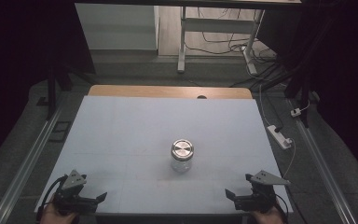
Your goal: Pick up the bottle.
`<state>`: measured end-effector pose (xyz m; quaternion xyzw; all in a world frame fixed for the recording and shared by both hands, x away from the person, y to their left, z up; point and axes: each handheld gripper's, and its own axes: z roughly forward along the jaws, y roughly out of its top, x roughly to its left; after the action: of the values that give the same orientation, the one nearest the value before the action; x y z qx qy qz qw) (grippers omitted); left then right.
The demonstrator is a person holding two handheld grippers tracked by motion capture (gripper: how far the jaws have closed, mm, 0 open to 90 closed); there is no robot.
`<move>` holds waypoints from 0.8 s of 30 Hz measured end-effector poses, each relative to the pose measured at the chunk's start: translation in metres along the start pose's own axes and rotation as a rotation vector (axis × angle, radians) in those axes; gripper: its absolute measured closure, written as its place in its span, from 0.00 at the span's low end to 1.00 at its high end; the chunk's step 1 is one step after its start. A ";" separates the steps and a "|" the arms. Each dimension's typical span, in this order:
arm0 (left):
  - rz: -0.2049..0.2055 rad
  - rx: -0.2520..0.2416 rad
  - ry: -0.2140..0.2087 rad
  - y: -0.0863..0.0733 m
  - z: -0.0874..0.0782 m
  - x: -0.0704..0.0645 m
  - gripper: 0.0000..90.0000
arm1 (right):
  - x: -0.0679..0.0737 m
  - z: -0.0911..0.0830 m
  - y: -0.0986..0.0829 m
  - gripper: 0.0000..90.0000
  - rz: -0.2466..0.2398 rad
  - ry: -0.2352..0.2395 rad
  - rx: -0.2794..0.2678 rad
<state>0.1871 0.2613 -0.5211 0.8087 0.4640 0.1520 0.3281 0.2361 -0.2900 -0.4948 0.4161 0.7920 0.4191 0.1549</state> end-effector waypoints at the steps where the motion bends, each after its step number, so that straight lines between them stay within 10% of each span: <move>1: -0.002 0.002 -0.007 0.000 0.000 0.000 0.01 | 0.000 0.000 0.000 0.00 0.000 0.010 -0.001; 24: -0.005 -0.002 -0.071 -0.001 0.000 0.004 0.01 | 0.003 0.002 0.001 0.00 -0.047 0.041 0.018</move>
<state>0.1883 0.2648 -0.5214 0.8120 0.4541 0.1229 0.3455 0.2359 -0.2863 -0.4943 0.3899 0.8084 0.4166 0.1447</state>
